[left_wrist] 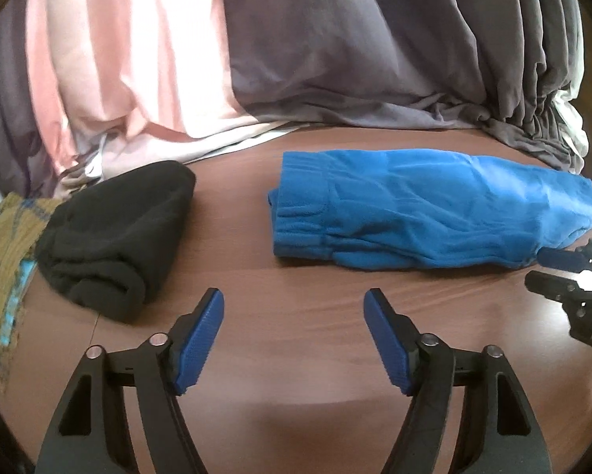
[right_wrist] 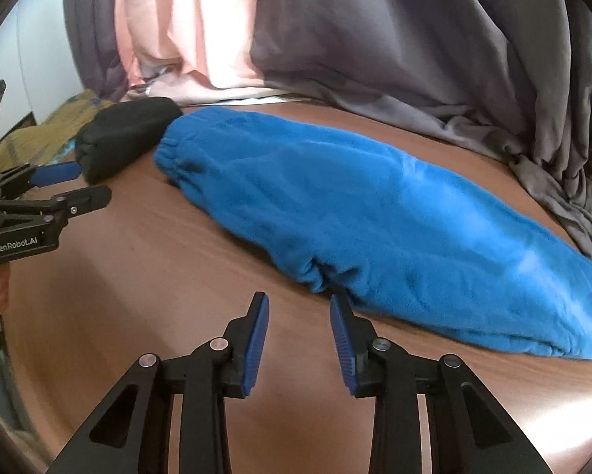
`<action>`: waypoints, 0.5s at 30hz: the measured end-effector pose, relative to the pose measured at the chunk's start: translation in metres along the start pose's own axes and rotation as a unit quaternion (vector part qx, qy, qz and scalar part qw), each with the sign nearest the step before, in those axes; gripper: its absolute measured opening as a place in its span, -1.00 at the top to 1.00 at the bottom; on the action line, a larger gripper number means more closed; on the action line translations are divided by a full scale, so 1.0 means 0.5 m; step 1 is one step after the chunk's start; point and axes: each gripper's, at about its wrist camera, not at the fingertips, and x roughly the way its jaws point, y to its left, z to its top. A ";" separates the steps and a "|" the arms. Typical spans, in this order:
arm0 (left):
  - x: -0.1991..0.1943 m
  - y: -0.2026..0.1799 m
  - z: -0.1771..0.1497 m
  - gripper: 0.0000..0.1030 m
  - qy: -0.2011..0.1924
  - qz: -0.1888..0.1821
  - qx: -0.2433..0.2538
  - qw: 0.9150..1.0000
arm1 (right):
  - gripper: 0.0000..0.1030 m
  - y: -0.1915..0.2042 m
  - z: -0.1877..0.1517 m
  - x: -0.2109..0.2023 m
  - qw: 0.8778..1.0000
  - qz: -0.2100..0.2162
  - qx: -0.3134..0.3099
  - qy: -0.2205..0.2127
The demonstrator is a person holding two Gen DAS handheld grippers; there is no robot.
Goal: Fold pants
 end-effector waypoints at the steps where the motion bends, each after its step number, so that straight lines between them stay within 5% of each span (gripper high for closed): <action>1: 0.012 0.006 0.005 -0.31 0.001 -0.006 0.001 1.000 | 0.35 -0.001 0.006 0.005 1.000 -0.002 -0.002 0.001; 15: 0.141 0.020 0.091 -0.27 0.004 -0.070 0.031 0.997 | 0.34 0.008 0.049 0.036 0.999 -0.034 -0.012 0.019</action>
